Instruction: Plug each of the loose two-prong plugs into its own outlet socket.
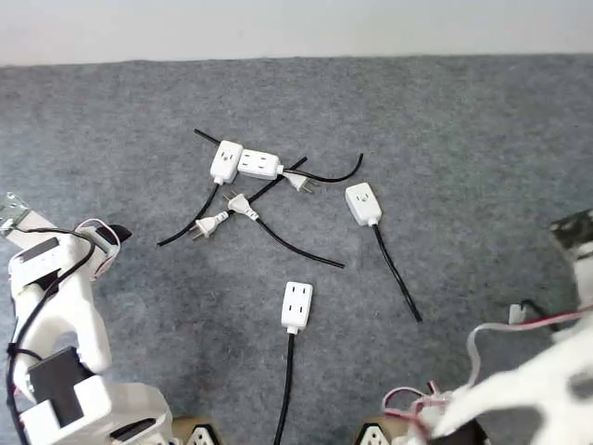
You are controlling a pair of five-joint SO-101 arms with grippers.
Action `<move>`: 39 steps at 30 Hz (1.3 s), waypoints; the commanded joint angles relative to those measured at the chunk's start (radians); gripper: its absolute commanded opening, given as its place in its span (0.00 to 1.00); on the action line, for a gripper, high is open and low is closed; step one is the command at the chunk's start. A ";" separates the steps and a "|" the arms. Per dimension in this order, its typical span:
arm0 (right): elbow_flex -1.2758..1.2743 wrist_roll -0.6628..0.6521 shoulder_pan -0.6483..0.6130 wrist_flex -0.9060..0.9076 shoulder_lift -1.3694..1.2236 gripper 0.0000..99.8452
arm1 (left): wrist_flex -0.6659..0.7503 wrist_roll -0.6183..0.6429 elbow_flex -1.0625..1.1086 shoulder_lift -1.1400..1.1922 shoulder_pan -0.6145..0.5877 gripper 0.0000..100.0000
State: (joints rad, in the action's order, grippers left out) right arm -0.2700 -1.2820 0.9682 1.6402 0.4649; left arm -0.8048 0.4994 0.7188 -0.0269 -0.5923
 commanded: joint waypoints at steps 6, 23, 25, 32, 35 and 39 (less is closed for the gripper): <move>0.327 0.152 -0.050 -0.130 -0.479 0.01 | -0.002 0.003 -0.047 -0.003 0.003 0.37; 0.779 0.494 -0.337 -0.031 -0.903 0.01 | 0.000 0.003 -0.047 -0.003 0.005 0.37; 0.779 0.537 -0.372 -0.031 -0.920 0.01 | 0.000 0.003 -0.047 -0.003 0.005 0.37; 0.779 0.671 -0.426 -0.082 -1.009 0.08 | 0.002 0.003 -0.047 -0.003 0.005 0.37; 0.779 0.718 -0.429 -0.108 -1.036 0.15 | 0.002 0.003 -0.047 -0.003 0.006 0.37; 0.779 0.764 -0.449 -0.116 -1.033 0.15 | 0.002 0.003 -0.047 -0.003 0.006 0.37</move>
State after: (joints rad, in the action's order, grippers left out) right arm 0.4542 -0.5531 0.5432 1.5359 -0.5877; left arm -0.8048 0.4994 0.7188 -0.0269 -0.5923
